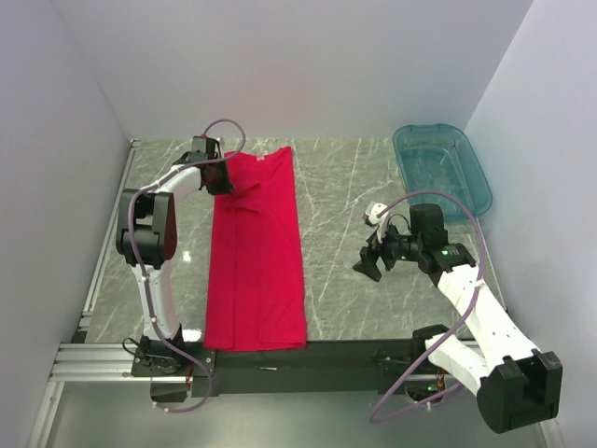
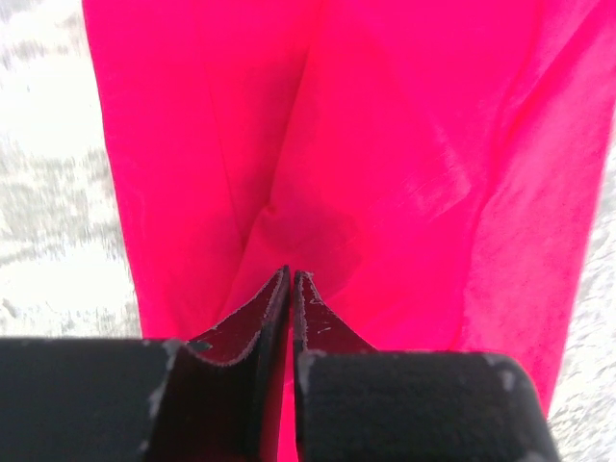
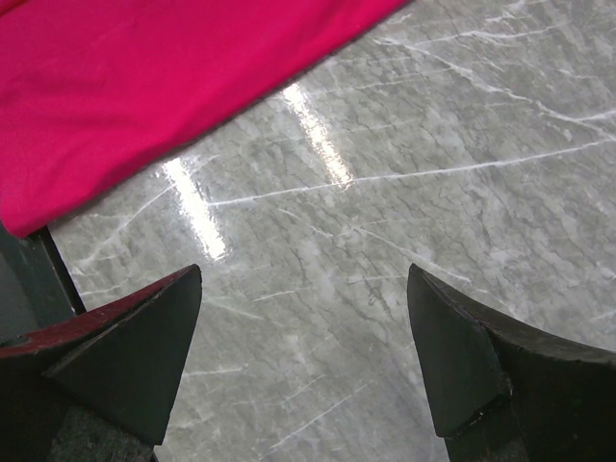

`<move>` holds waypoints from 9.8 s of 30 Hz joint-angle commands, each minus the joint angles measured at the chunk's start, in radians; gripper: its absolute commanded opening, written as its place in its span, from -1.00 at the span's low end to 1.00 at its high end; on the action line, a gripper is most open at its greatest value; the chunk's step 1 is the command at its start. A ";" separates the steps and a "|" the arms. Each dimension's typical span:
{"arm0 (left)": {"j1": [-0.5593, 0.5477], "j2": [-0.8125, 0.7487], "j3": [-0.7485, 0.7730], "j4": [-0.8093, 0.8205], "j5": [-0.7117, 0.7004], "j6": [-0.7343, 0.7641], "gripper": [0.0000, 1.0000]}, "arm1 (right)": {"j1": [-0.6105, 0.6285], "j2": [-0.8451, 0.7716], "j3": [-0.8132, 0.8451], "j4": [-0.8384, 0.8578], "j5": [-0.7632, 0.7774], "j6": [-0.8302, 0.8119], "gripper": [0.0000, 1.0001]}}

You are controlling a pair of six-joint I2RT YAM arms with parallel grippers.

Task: Fold and stack the t-shirts
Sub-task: Fold the tshirt

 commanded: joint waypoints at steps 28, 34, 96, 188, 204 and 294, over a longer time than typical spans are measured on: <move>0.161 -1.411 -0.824 -0.083 0.073 -0.421 0.89 | 0.915 0.210 -0.014 0.089 0.390 -0.425 0.96; 0.157 -1.612 -0.939 -0.423 0.112 -0.563 0.82 | 1.209 0.410 0.003 0.247 0.583 -0.402 0.84; -0.220 -1.174 -1.004 -0.761 0.101 -0.917 0.48 | 0.932 0.494 0.096 0.189 0.375 -0.239 -0.83; 0.172 0.352 0.449 -0.134 0.239 -0.066 -0.76 | 0.165 0.244 0.176 0.227 -0.095 0.207 0.68; 0.200 0.546 0.762 -0.109 0.248 -0.225 -0.71 | 0.156 0.327 0.190 0.200 -0.087 0.175 0.68; -0.932 -1.007 -0.366 -0.393 -0.200 0.155 0.81 | 0.117 0.097 0.076 -0.090 -0.178 -0.614 1.00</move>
